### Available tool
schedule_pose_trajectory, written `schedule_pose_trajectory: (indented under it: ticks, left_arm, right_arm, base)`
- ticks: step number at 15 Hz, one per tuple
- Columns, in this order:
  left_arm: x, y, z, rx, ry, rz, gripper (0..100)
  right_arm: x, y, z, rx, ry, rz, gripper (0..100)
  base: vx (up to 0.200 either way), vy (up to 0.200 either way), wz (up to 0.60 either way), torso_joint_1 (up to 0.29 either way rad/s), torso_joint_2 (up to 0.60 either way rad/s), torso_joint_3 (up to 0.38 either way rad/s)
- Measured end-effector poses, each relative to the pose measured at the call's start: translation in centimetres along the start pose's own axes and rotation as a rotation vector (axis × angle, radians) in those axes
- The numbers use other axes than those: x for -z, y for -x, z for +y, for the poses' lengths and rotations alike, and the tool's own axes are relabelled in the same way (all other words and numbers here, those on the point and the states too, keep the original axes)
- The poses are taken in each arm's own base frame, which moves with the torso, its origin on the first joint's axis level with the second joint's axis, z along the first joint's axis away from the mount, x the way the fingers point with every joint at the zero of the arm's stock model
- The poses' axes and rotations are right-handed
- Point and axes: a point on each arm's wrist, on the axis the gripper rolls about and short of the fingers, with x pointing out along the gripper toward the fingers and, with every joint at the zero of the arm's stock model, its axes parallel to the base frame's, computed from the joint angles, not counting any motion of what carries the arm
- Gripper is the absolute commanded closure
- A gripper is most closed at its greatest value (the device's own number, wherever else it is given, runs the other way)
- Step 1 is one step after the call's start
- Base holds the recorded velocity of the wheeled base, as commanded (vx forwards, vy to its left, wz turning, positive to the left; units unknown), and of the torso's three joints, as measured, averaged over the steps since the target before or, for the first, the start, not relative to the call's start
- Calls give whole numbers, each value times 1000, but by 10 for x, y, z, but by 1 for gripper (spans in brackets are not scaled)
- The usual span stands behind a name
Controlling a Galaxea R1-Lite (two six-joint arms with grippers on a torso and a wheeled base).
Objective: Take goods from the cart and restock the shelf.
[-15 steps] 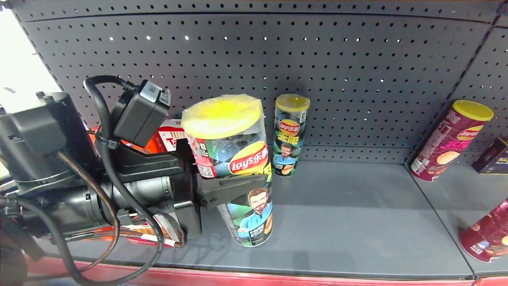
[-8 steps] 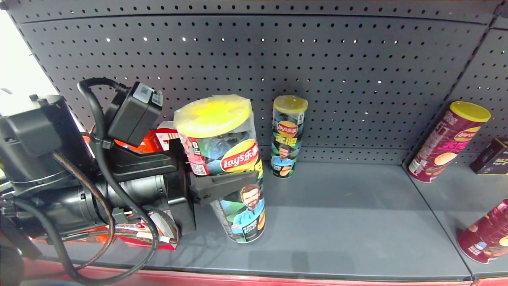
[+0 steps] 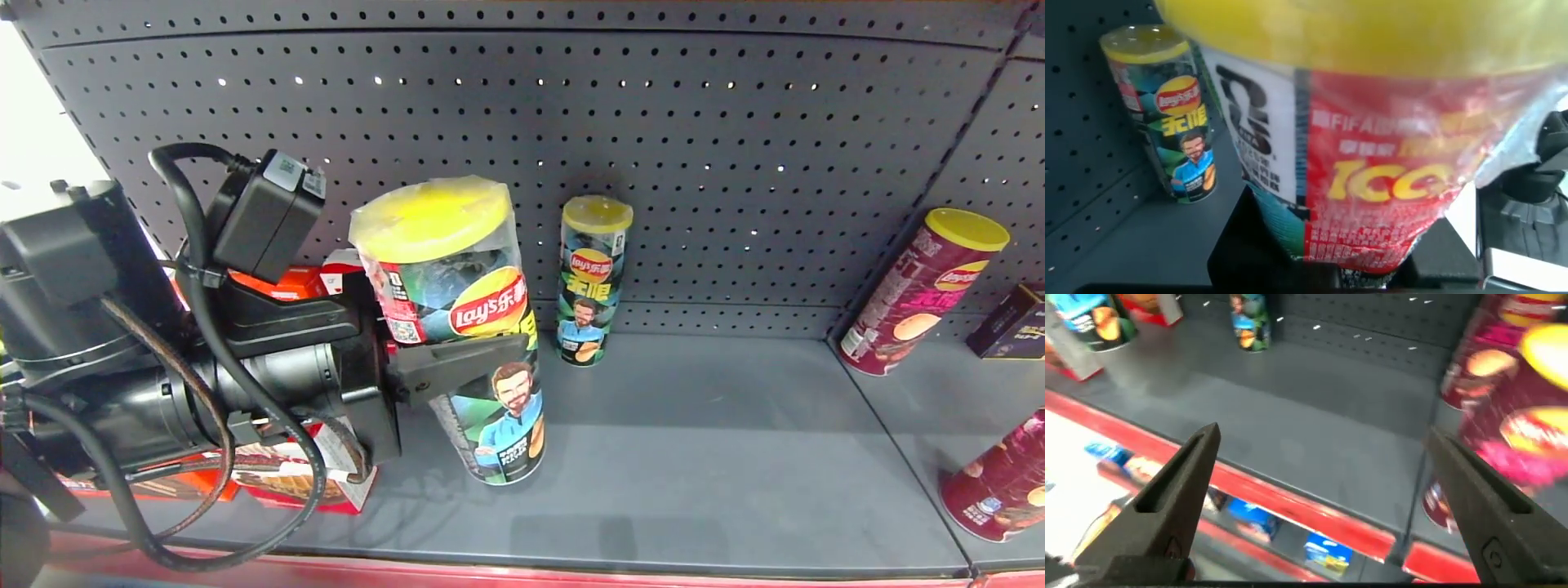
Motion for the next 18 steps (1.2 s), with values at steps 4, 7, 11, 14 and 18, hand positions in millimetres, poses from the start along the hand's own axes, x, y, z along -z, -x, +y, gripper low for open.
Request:
schedule_pose_trajectory:
  ticks: [4, 7, 11, 14, 18]
  left_arm:
    - [-1, -4, 5, -6, -3, -3, 100]
    - [-2, -6, 8, -17, -6, -6, 100]
    - [-2, -5, 11, -32, -7, -5, 100]
    - [-3, -5, 13, -36, -9, -8, 100]
    - [-5, -5, 14, -32, -8, -8, 100]
  right_arm:
    - [-30, -35, -10, -123, -4, 28, 0]
    - [-45, -81, -15, -188, -3, 33, 0]
    - [-51, -143, -16, -244, 10, 43, 0]
    - [-56, -183, -17, -260, 15, 54, 0]
    - [-64, -247, -20, -362, 38, -18, 0]
  base:
    - [0, 0, 0, 0, 0, 0]
    - [0, 0, 0, 0, 0, 0]
    - [0, 0, 0, 0, 0, 0]
    - [0, 0, 0, 0, 0, 0]
    - [0, 0, 0, 0, 0, 0]
